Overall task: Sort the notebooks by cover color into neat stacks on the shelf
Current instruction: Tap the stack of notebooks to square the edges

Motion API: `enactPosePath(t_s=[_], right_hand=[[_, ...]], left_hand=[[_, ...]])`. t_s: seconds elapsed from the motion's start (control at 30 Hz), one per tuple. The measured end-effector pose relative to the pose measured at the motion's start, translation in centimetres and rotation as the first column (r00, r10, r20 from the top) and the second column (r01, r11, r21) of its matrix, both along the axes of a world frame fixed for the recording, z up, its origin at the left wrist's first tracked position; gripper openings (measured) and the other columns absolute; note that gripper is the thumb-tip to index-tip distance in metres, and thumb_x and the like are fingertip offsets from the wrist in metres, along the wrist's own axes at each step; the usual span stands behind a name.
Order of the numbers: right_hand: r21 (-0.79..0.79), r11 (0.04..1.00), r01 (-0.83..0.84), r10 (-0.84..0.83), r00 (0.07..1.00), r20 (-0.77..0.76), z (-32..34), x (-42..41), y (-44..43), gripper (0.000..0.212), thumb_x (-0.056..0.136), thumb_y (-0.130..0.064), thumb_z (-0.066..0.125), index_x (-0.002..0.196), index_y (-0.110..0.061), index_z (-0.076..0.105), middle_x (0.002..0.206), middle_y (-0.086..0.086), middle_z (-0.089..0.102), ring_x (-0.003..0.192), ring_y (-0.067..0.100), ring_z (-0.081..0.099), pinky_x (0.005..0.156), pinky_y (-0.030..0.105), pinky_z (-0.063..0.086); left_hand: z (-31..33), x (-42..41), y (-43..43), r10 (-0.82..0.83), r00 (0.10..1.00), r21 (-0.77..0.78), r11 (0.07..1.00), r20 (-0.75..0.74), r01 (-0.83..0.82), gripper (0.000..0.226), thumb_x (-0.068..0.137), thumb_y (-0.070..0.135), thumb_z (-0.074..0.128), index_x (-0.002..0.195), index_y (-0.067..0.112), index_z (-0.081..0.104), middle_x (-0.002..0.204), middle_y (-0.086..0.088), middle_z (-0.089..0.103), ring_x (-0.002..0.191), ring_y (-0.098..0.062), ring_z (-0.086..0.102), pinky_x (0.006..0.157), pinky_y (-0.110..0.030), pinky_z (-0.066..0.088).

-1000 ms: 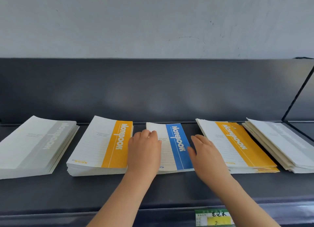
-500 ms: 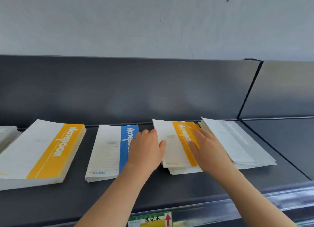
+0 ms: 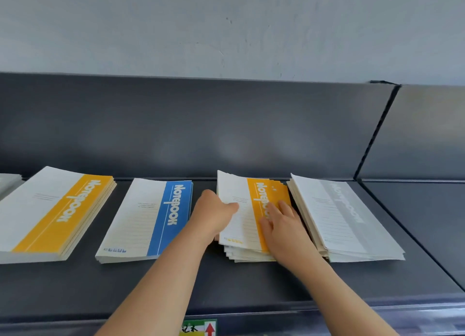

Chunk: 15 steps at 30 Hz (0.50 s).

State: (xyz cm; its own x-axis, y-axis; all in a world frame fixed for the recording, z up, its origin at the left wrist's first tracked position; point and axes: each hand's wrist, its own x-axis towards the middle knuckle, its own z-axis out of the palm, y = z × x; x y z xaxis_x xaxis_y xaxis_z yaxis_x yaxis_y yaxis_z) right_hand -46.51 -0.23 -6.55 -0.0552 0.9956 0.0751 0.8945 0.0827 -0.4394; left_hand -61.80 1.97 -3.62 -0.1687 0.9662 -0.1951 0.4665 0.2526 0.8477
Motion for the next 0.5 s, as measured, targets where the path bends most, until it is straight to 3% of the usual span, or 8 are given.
enactPosePath(t_s=[0.1, 0.23, 0.33, 0.43, 0.5], right_hand=[[-0.01, 1.0, 0.005, -0.006, 0.999, -0.048, 0.0, 0.1, -0.1, 0.045, 0.1, -0.035, 0.033, 0.141, -0.017, 0.035, 0.153, 0.005, 0.023, 0.14, 0.023, 0.023, 0.112, 0.034, 0.025], [-0.002, 1.0, 0.001, -0.001, 0.993, -0.12, 0.0, -0.2, -0.4, 0.045, 0.099, -0.036, 0.036, 0.14, -0.017, 0.037, 0.155, 0.003, 0.02, 0.14, 0.022, 0.026, 0.112, 0.031, 0.026], [0.025, 1.0, -0.001, 0.007, 0.967, -0.255, 0.2, -0.1, -0.5, 0.047, 0.098, -0.035, 0.041, 0.142, -0.021, 0.032, 0.152, -0.002, 0.022, 0.136, 0.017, 0.03, 0.106, 0.024, 0.025], [0.025, 0.998, 0.054, -0.036, 0.881, -0.471, 1.6, 0.2, -0.1, 0.052, 0.09, -0.044, 0.052, 0.134, -0.031, 0.03, 0.14, -0.006, 0.039, 0.124, 0.016, 0.043, 0.1, 0.032, 0.036], [0.021, 0.998, 0.064, -0.037, 0.779, -0.626, 3.7, 0.3, 0.0, 0.054, 0.087, -0.04, 0.061, 0.13, -0.035, 0.029, 0.127, -0.014, 0.048, 0.113, 0.012, 0.051, 0.094, 0.034, 0.045]], left_hand=[[0.7, 0.0, 0.3, -0.003, 0.98, -0.098, 0.995, 0.199, 0.023, 0.013, 0.091, 0.021, 0.061, 0.088, 0.014, 0.051, 0.095, -0.006, 0.065, 0.08, -0.021, 0.064, 0.061, -0.033, 0.054], [0.9, -0.4, 0.1, -0.04, 0.964, -0.168, 0.982, 0.263, 0.086, 0.024, 0.092, 0.019, 0.061, 0.114, 0.009, 0.059, 0.103, -0.008, 0.069, 0.087, -0.024, 0.067, 0.067, -0.036, 0.056], [0.7, -1.1, -0.5, -0.083, 0.949, -0.092, 0.989, 0.303, 0.116, 0.025, 0.092, 0.015, 0.061, 0.116, 0.012, 0.061, 0.106, -0.003, 0.07, 0.09, -0.02, 0.067, 0.07, -0.035, 0.055], [1.4, -2.1, -1.7, -0.125, 0.897, 0.03, 0.992, 0.424, 0.124, 0.029, 0.091, 0.013, 0.062, 0.118, 0.021, 0.059, 0.111, 0.002, 0.069, 0.096, -0.017, 0.066, 0.08, -0.037, 0.054], [2.3, -2.7, -2.4, -0.176, 0.897, 0.159, 0.98, 0.405, 0.121, 0.034, 0.091, 0.017, 0.063, 0.121, 0.03, 0.053, 0.115, 0.008, 0.066, 0.103, -0.015, 0.063, 0.089, -0.041, 0.052]])
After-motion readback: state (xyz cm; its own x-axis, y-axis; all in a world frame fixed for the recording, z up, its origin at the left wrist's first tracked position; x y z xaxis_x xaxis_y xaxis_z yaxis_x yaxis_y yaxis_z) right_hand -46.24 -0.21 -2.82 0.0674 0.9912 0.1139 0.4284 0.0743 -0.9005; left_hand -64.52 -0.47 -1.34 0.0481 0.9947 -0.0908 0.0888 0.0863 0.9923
